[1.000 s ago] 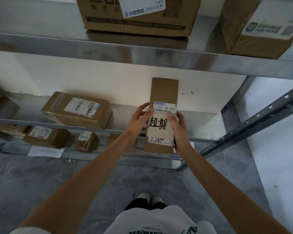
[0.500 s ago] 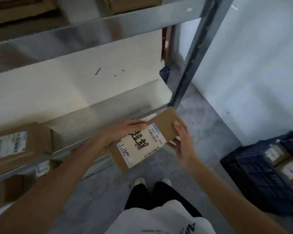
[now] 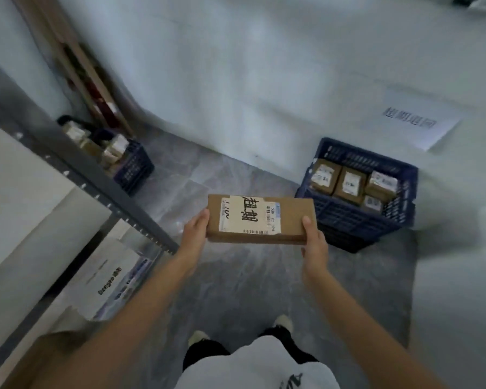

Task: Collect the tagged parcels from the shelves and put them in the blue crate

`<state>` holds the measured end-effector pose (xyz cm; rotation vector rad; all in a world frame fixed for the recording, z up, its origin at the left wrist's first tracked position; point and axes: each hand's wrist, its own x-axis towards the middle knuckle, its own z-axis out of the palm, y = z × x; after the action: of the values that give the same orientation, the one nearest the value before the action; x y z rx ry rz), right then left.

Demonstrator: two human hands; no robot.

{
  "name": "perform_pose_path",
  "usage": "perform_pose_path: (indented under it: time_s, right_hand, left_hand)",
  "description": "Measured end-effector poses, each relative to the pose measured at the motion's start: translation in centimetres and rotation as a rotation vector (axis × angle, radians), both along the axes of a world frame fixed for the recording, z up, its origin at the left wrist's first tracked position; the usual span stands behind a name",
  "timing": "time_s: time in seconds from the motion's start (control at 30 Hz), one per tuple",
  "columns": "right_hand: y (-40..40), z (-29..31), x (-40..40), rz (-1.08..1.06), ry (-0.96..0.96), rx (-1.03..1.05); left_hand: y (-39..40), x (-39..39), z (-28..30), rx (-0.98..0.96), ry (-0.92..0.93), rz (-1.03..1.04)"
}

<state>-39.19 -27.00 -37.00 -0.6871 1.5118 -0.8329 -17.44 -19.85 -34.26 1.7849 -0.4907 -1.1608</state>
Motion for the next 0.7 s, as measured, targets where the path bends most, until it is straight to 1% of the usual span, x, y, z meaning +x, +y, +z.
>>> perform_pose_path:
  time_s: [0.1, 0.17, 0.27, 0.33, 0.47, 0.6, 0.7]
  right_hand:
    - [-3.0, -0.7, -6.3, -0.042, 0.113, 0.033]
    - [-5.0, -1.3, -10.3, -0.037, 0.173, 0.02]
    - [-7.4, -2.3, -15.3, -0.01, 0.236, -0.013]
    - [-9.3, -3.0, -18.1, -0.035, 0.262, 0.0]
    - [-13.3, -4.8, -21.9, -0.08, 0.289, 0.065]
    - [-18.2, -7.3, -24.1, -0.182, 0.29, 0.141]
    - [-21.0, -9.1, -24.8, -0.161, 0.3, 0.22]
  left_hand:
    - [-5.1, -5.4, -0.3, -0.006, -0.026, -0.133]
    - [-8.5, -8.8, -1.0, -0.018, -0.017, -0.177]
    - [-13.3, -13.1, -2.3, 0.006, -0.038, -0.254]
    - [-16.3, -15.8, -3.1, 0.021, -0.048, -0.295]
    - [-21.7, -19.8, -4.5, 0.038, -0.023, -0.364]
    - [-28.2, -22.1, -8.3, 0.081, -0.004, -0.456]
    - [-31.9, -23.1, -10.9, 0.142, 0.017, -0.479]
